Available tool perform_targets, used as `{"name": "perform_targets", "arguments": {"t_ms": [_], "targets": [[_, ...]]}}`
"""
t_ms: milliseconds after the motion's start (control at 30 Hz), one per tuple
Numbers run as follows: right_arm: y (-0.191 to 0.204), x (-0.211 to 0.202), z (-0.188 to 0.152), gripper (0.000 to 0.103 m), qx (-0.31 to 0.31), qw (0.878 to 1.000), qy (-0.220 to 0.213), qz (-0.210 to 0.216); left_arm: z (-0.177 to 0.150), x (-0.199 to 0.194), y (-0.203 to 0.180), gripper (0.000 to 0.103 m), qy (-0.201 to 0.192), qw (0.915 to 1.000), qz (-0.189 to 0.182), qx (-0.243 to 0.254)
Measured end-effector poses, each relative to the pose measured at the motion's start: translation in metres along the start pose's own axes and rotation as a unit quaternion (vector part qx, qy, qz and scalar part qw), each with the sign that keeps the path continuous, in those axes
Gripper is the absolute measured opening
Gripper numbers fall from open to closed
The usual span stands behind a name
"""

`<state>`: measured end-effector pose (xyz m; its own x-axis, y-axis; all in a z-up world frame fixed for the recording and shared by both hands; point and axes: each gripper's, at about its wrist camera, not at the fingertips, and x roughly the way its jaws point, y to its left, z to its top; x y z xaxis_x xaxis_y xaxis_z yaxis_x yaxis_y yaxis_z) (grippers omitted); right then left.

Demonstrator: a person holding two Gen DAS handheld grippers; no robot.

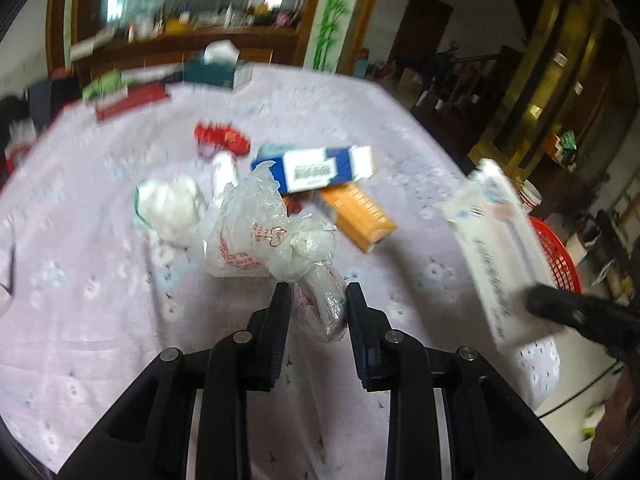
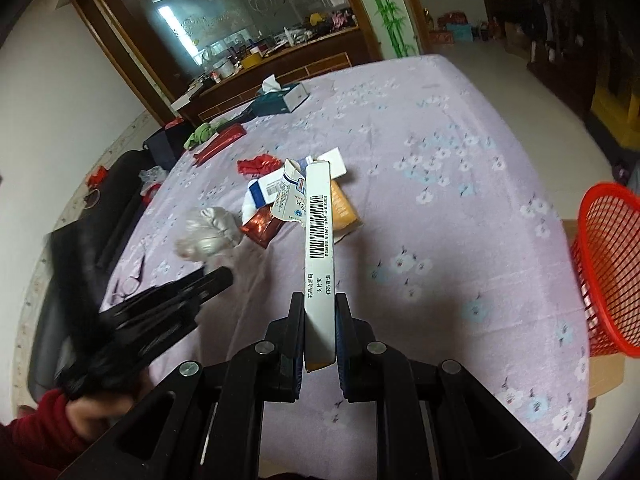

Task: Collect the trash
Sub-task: 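Grasp the clear plastic bag bundle with the left tool while the right tool holds the box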

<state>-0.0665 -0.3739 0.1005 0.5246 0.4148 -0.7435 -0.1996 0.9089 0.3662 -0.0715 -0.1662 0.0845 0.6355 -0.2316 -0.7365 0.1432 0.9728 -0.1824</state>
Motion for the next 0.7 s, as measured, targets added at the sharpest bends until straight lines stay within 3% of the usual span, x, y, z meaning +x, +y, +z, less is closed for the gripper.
{"name": "perform_targets", "arguments": {"t_ms": [233, 700], "targets": [[0.011, -0.002, -0.001, 0.014, -0.021, 1.000, -0.014, -0.014, 0.002, -0.028, -0.028, 0.027, -0.049, 0.9966, 0.031, 0.058], [0.012, -0.005, -0.006, 0.014, -0.010, 1.000, -0.020, -0.016, -0.001, -0.025, -0.042, 0.027, -0.035, 0.9942, 0.045, 0.091]]}}
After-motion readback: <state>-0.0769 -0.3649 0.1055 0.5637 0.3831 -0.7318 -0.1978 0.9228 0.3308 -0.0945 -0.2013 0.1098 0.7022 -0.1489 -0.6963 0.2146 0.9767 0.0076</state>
